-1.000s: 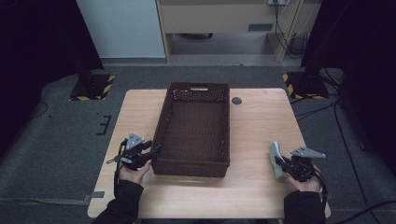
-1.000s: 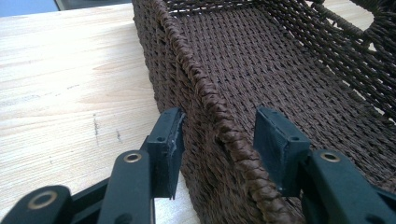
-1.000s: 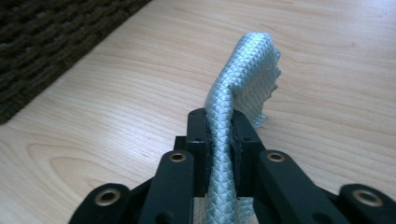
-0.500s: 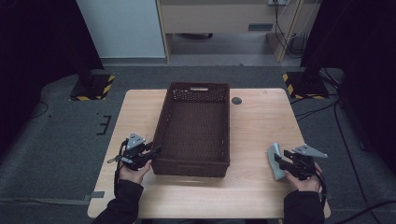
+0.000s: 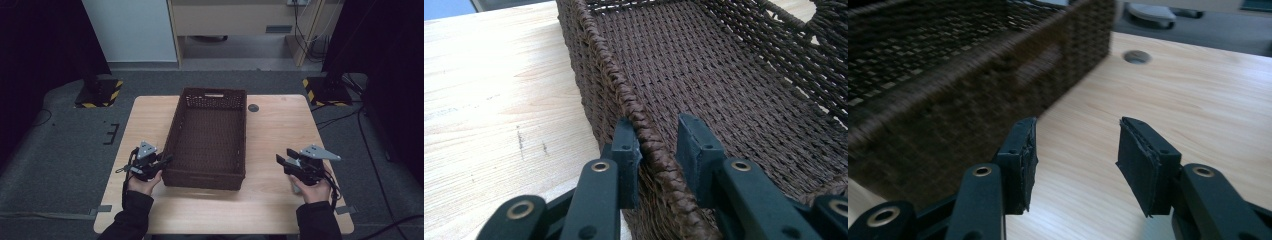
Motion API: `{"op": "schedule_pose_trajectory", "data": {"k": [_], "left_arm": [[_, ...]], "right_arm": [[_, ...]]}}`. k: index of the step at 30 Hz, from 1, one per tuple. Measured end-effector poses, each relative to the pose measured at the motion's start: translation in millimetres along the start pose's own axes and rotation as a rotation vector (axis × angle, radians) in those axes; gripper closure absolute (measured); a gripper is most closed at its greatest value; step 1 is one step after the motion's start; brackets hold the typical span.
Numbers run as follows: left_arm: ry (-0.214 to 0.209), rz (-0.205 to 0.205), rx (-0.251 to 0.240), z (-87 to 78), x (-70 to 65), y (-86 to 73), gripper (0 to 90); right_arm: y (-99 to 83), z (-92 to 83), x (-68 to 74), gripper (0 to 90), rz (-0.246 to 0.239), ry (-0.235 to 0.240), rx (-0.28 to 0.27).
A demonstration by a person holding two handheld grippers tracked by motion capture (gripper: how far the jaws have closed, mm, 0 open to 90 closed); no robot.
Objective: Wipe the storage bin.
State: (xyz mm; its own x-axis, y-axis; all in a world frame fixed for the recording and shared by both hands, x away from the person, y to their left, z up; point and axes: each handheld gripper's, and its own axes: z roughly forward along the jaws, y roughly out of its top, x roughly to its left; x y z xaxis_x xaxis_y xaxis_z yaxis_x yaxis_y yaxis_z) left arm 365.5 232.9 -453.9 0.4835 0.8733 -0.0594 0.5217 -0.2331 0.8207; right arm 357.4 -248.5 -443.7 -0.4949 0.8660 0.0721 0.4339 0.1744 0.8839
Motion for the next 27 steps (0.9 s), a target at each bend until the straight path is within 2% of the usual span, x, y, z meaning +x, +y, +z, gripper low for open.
{"op": "schedule_pose_trajectory", "data": {"k": [9,12,16,21,27], "left_arm": [[-0.015,0.015,0.002,1.6,0.4,1.2,69.7],[-0.022,0.023,0.001,2.8,-0.6,1.6,69.5],[-0.038,0.037,0.002,4.6,-1.2,2.4,69.2],[-0.047,0.038,-0.001,8.0,-1.7,4.3,69.2],[-0.046,0.035,-0.004,8.8,-1.7,5.0,68.3]], "right_arm": [[33.1,43.2,31.5,51.2,0.001,0.117,0.000],[41.4,55.3,38.0,51.6,-0.005,0.137,-0.001],[46.8,70.7,40.5,52.4,0.014,0.148,-0.009],[41.7,87.4,38.5,52.9,-0.008,0.118,0.040],[39.1,97.2,38.2,56.4,0.004,0.134,0.039]]}}
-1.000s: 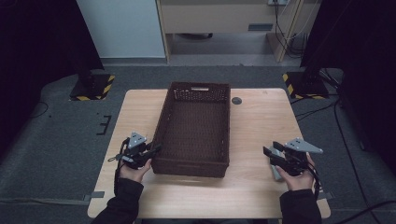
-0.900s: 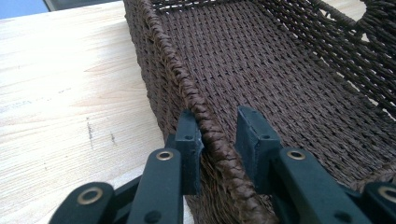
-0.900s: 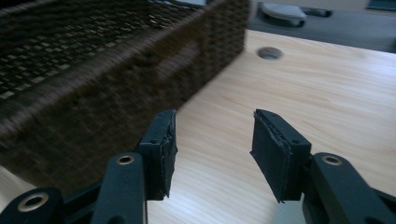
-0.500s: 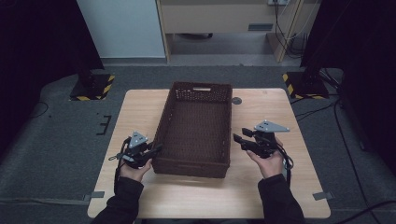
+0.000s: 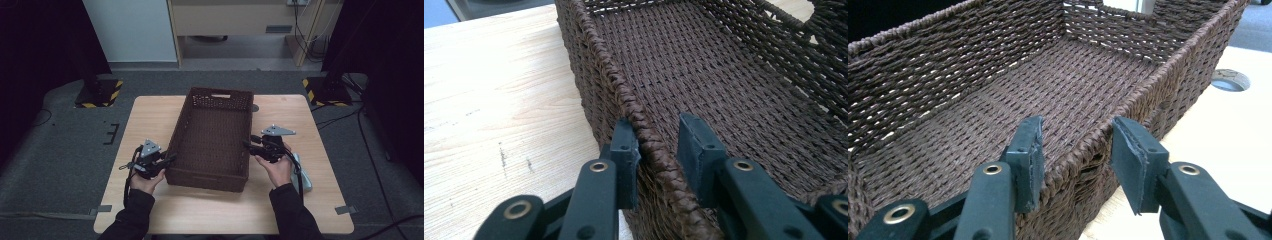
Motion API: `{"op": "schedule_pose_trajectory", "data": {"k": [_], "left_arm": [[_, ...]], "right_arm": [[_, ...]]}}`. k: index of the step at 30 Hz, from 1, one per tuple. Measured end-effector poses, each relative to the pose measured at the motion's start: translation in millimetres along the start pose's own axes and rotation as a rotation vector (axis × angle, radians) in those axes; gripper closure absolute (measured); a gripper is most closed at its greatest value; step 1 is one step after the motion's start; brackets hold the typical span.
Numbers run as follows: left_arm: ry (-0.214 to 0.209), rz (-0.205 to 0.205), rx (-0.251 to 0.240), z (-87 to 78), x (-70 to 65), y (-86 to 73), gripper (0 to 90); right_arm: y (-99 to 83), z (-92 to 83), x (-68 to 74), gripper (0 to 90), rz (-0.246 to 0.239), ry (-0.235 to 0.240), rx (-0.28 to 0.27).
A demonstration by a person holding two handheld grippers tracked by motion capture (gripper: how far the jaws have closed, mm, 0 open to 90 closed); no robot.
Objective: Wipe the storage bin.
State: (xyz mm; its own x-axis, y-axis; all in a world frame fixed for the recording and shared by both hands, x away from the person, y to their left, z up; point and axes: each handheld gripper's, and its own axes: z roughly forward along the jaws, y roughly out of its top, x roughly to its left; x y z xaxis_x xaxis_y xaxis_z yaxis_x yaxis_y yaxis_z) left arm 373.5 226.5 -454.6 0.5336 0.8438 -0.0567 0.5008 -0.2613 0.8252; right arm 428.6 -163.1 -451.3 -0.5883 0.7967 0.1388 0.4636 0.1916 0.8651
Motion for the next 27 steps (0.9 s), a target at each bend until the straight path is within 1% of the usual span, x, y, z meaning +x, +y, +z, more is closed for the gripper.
{"op": "schedule_pose_trajectory", "data": {"k": [2,4,5,7,10,11,12,13,14,16,17,18,20,21,22,24,26,27], "left_arm": [[0.003,-0.003,-0.007,-0.3,0.4,-0.6,65.2],[0.028,0.000,-0.028,-2.1,0.6,-2.1,58.8],[0.030,-0.007,-0.035,-3.7,1.2,-2.5,57.1],[0.040,-0.011,-0.050,-8.2,2.4,-3.5,54.5],[0.036,-0.020,-0.061,-13.3,3.3,-5.4,51.8],[0.033,-0.019,-0.057,-13.6,2.4,-6.0,53.0],[0.020,-0.017,-0.050,-13.7,1.1,-6.3,56.1],[0.018,-0.014,-0.043,-13.8,-0.3,-6.2,59.3],[0.021,-0.010,-0.040,-13.9,-0.7,-6.1,61.3],[0.022,-0.020,-0.037,-14.6,-0.2,-5.6,66.2],[0.022,-0.027,-0.034,-15.0,0.5,-5.6,67.7],[0.027,-0.026,-0.032,-15.1,0.6,-5.5,69.2],[0.038,-0.028,-0.028,-14.9,1.6,-4.8,70.5],[0.042,-0.028,-0.027,-14.8,2.2,-4.5,71.3],[0.046,-0.028,-0.026,-14.4,3.0,-4.2,71.7],[0.053,-0.031,-0.028,-13.6,5.1,-4.1,72.7],[0.061,-0.035,-0.032,-13.1,7.6,-4.2,73.7],[0.064,-0.040,-0.034,-12.9,8.8,-4.3,74.0]], "right_arm": [[-0.3,-0.2,0.1,57.2,0.005,-0.002,0.000],[-0.7,-0.8,0.3,57.9,0.010,-0.002,0.001],[-0.8,-1.2,1.3,58.3,0.010,-0.005,0.001],[-0.5,-2.1,3.9,59.7,-0.007,-0.017,0.004],[-0.3,-3.4,6.8,60.4,-0.017,-0.029,0.012],[-0.2,-4.2,7.1,60.9,-0.015,-0.026,0.015],[-0.3,-5.0,8.0,61.2,-0.010,-0.022,0.015],[-1.4,-6.0,9.2,61.2,-0.015,-0.022,0.014],[-3.0,-6.7,9.9,61.1,-0.007,-0.019,0.006],[-5.6,-8.4,9.7,60.9,0.005,-0.006,-0.004],[-6.2,-9.3,9.9,60.7,0.020,0.002,-0.007],[-6.4,-10.4,11.0,60.4,0.025,0.010,-0.002],[-4.9,-11.0,14.0,59.9,0.004,0.002,0.009],[-2.9,-10.8,15.8,59.3,-0.025,-0.009,0.016],[-1.8,-10.4,16.9,58.6,-0.035,-0.016,0.014],[1.0,-8.1,17.6,54.2,-0.046,-0.031,-0.016],[2.8,-3.9,16.5,53.2,-0.052,-0.056,-0.027],[2.9,-1.5,15.4,53.2,-0.051,-0.060,-0.026]]}}
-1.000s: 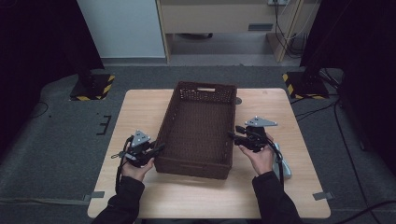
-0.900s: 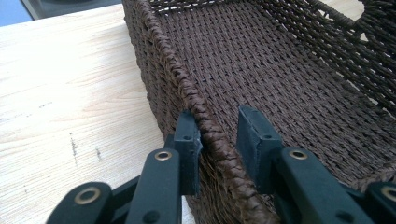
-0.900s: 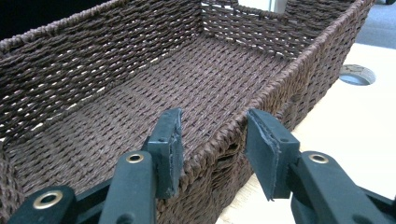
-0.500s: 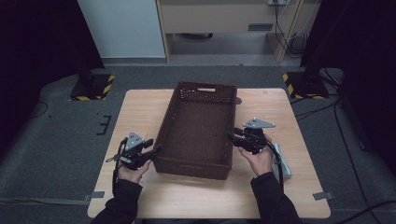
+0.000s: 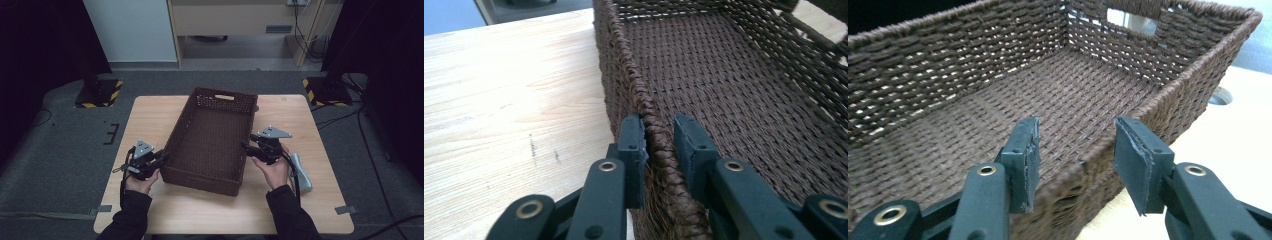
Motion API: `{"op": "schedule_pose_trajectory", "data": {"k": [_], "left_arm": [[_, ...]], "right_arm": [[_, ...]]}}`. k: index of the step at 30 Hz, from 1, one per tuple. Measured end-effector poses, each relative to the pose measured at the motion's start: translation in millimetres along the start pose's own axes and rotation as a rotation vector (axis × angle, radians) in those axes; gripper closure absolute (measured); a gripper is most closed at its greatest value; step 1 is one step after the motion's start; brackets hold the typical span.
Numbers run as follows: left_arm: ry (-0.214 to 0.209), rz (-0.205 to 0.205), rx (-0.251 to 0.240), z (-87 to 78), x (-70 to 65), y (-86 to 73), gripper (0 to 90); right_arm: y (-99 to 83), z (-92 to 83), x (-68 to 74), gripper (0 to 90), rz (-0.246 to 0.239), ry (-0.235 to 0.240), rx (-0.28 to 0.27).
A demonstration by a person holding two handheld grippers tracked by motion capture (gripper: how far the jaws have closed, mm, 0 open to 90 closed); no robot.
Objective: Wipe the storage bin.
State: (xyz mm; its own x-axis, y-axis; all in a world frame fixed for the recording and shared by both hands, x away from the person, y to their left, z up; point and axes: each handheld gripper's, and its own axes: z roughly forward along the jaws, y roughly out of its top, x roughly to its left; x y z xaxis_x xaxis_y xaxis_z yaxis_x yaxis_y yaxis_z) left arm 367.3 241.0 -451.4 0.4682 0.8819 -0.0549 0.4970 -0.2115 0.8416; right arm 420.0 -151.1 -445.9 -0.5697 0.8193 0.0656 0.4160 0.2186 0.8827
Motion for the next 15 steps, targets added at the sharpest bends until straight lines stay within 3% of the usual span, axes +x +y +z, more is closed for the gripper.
{"op": "schedule_pose_trajectory", "data": {"k": [6,11,15], "left_arm": [[-0.001,0.014,-0.008,-2.3,-0.1,-0.8,70.2],[-0.003,0.000,-0.017,-6.4,-0.4,-3.0,65.9],[0.002,0.005,-0.006,-7.2,1.4,-2.0,69.9]], "right_arm": [[-2.8,3.4,-1.5,53.5,0.015,0.012,0.024],[-3.0,1.5,-0.5,54.2,0.026,0.012,0.034],[-5.4,-1.8,1.8,53.8,0.035,0.016,0.029]]}}
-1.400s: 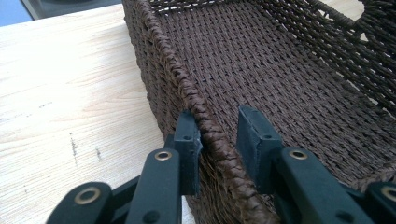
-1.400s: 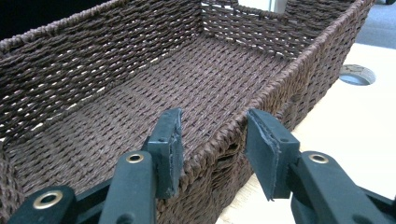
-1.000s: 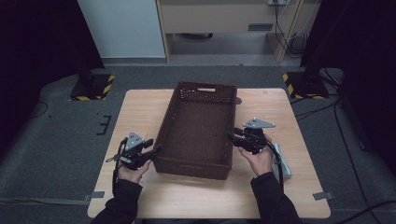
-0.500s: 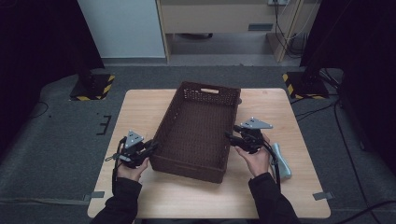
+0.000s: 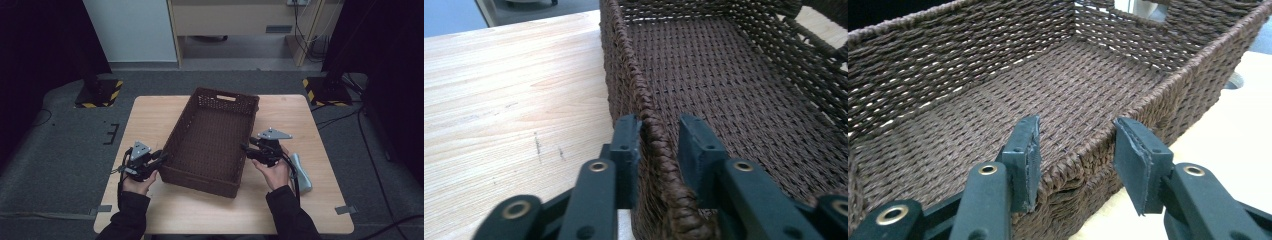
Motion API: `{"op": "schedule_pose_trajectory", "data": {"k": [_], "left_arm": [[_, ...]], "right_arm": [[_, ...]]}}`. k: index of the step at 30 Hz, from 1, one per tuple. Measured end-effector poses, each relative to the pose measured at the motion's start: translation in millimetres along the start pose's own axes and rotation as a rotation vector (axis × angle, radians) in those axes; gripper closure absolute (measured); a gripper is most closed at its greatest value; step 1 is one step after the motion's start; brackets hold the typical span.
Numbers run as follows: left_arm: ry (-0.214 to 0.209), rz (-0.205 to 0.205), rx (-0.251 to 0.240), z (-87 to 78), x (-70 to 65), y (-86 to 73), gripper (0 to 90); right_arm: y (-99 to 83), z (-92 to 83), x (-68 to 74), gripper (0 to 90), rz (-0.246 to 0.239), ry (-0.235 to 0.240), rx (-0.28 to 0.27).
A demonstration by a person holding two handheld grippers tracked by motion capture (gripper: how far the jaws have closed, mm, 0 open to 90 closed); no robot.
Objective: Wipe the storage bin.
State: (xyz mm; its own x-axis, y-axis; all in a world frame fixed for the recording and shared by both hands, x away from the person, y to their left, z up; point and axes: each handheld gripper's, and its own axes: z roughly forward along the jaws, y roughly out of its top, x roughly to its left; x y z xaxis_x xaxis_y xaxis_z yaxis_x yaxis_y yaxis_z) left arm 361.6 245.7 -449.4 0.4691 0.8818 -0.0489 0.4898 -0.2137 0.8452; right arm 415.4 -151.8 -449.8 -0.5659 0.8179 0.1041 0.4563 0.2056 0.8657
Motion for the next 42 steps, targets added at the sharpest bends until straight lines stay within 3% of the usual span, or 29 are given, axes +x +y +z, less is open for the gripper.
{"op": "schedule_pose_trajectory", "data": {"k": [4,7,11,16,20,27,28,31,34,42], "left_arm": [[0.022,-0.015,0.003,1.9,4.2,0.5,71.4],[0.042,-0.025,0.004,3.6,7.1,0.7,71.7],[0.040,-0.047,-0.002,6.2,13.3,0.3,70.1],[0.051,-0.031,-0.012,2.8,11.5,-0.3,65.4],[0.044,-0.025,-0.027,-2.1,9.2,-1.9,62.3],[0.067,-0.042,-0.009,0.0,14.0,-0.2,69.2],[0.067,-0.047,-0.009,0.4,15.2,-0.2,69.1],[0.082,-0.061,-0.014,2.5,20.0,0.4,68.8],[0.093,-0.072,-0.012,5.1,25.8,1.5,68.3],[0.082,-0.059,-0.046,-4.3,22.7,-0.2,61.2]], "right_arm": [[1.1,-4.3,5.9,52.8,-0.023,0.008,0.010],[5.2,-2.3,6.3,48.8,-0.049,-0.027,-0.019],[5.2,7.7,2.7,46.4,-0.040,-0.047,-0.010],[2.7,6.6,0.4,46.9,-0.012,-0.022,-0.007],[2.8,5.2,3.6,47.4,-0.018,-0.038,0.002],[0.2,-2.2,8.1,46.0,-0.003,-0.012,0.010],[1.0,-3.6,8.9,46.4,-0.021,-0.009,0.013],[5.0,-5.2,8.9,46.7,-0.045,-0.039,-0.014],[6.6,-1.3,2.7,44.8,-0.028,-0.076,-0.034],[2.8,2.3,-0.8,48.1,0.003,-0.047,-0.026]]}}
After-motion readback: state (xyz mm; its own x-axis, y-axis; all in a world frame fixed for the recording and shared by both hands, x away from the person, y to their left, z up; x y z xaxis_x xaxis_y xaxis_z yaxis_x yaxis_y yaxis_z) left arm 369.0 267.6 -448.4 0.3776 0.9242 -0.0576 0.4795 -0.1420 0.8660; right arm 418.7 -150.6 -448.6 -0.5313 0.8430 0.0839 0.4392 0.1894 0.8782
